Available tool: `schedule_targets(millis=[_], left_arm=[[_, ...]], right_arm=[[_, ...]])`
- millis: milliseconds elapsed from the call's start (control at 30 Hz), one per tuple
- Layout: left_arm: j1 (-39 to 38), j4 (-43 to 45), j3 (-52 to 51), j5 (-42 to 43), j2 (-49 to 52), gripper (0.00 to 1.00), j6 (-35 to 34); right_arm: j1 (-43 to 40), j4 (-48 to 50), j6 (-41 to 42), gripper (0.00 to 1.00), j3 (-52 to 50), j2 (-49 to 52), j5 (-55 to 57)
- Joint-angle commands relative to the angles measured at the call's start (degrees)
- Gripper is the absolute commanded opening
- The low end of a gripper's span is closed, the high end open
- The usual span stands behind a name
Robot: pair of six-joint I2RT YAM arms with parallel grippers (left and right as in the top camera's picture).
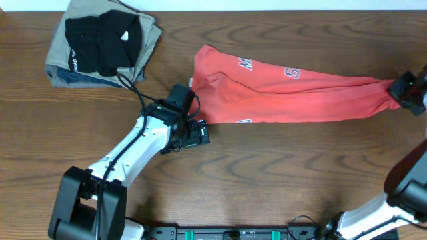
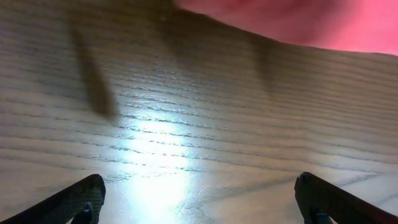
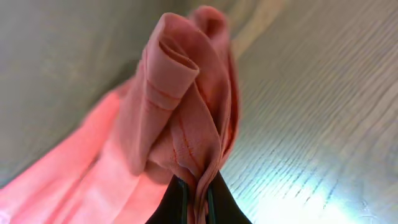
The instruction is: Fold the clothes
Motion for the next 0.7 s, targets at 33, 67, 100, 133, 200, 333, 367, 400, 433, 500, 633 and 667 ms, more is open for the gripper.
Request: schedule_targets(millis=[33, 67, 100, 133, 200, 333, 367, 400, 433, 500, 633, 667], left_arm=[[0.1, -0.1, 0.3, 0.8, 0.5, 0.98, 0.6], [0.1, -0.1, 0.3, 0.8, 0.5, 0.98, 0.6], [0.1, -0.3, 0.3, 0.8, 0.5, 0.98, 0.6], [0.1, -0.3, 0.2, 0.8, 0.5, 0.98, 0.6], [0.1, -0.5, 0.1, 0.8, 0.5, 0.98, 0.6], [0.1, -0.4, 0.0, 0.7, 0.5, 0.98, 0.6], [0.1, -0.4, 0.0, 0.8, 0.5, 0.98, 0.6], [0.1, -0.4, 0.0, 0.7, 0.5, 0.98, 0.6], [0.1, -0.4, 0.0, 0.7, 0.5, 0.98, 0.6], [0.1, -0.4, -0.1, 0.7, 0.5, 0.98, 0.6], [0.1, -0.2, -0.1, 0.7, 0.5, 0.98, 0.6], [0.1, -0.2, -0.2, 0.7, 0.5, 0.98, 0.6]], right_arm=[[1.2, -1.1, -5.1, 0.01, 0.1, -1.7, -5.0], [1.7, -1.6, -5.0, 0.01, 0.1, -1.6, -5.0], [2.4, -1.9, -5.4, 0.01, 0.0, -1.6, -5.0], [3.4, -2.0, -6.1, 0.01, 0.0, -1.6, -5.0], [5.1, -2.4, -7.1, 0.01, 0.0, -1.6, -5.2], [9.1, -2.6, -11.5, 0.01, 0.0, -1.6, -7.0], [10.2, -2.7, -12.2, 0.01, 0.0, -1.6, -7.1], [11.5, -2.8, -13.4, 0.01, 0.0, -1.6, -7.5], [12.3, -3.1, -14.2, 0.01, 0.0, -1.6, -7.8], [14.4, -3.5, -16.6, 0.01, 0.0, -1.6, -9.5], [18.2, -4.3, -20.2, 0.01, 0.0, -1.6, -14.4], [18.8, -4.3, -20.6, 0.01, 0.0, -1.6, -15.4]])
